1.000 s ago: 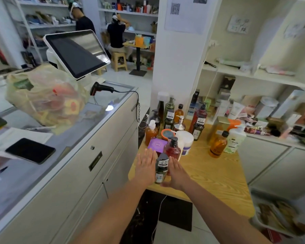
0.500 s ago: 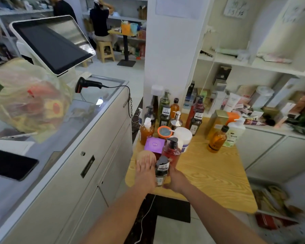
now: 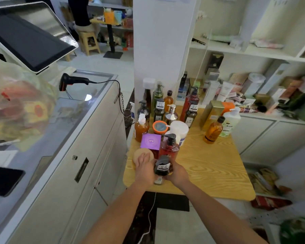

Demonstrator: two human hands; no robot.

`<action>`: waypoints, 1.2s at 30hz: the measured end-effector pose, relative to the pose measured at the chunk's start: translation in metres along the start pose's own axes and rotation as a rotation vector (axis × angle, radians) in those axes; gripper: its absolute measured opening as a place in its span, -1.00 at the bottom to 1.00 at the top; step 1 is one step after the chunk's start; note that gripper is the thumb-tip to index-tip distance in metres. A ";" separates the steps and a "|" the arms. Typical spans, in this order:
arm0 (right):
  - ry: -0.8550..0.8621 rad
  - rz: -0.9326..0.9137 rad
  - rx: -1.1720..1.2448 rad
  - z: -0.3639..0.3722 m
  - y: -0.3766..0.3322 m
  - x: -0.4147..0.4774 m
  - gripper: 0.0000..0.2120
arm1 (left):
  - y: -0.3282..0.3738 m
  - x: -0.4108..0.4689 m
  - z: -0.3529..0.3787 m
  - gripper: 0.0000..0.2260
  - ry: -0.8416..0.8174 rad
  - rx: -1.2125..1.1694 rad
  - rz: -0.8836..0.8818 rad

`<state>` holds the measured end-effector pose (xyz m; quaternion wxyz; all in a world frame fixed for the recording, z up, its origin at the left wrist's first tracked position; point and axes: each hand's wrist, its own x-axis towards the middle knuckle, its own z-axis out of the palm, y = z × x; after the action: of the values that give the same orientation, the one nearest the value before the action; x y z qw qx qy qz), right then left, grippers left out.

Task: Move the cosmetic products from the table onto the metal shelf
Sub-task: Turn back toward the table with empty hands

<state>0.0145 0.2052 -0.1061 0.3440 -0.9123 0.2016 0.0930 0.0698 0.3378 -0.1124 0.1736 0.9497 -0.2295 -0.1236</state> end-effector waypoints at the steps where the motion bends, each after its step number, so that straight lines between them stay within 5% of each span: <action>1: 0.007 0.004 0.008 0.000 0.002 -0.001 -0.29 | 0.000 0.000 0.001 -0.51 0.018 -0.016 0.014; 9: 0.066 0.084 0.170 -0.017 0.036 -0.035 -0.38 | 0.038 -0.008 0.013 -0.52 0.008 0.052 0.170; 16: 0.252 0.176 0.269 -0.071 0.102 -0.112 -0.37 | 0.143 -0.042 0.025 -0.61 -0.044 0.029 0.350; 27: 0.660 0.364 0.325 -0.196 0.254 -0.368 -0.53 | 0.401 -0.196 0.075 -0.61 -0.377 -0.265 0.739; 36: 0.909 0.599 0.484 -0.236 0.343 -0.593 -0.55 | 0.568 -0.333 0.119 -0.57 -0.661 -0.100 1.153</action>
<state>-0.6604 -0.0054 0.0502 0.3803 -0.6598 0.5927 -0.2623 -0.4787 -0.0089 0.0501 0.1763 0.5778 -0.7358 -0.3060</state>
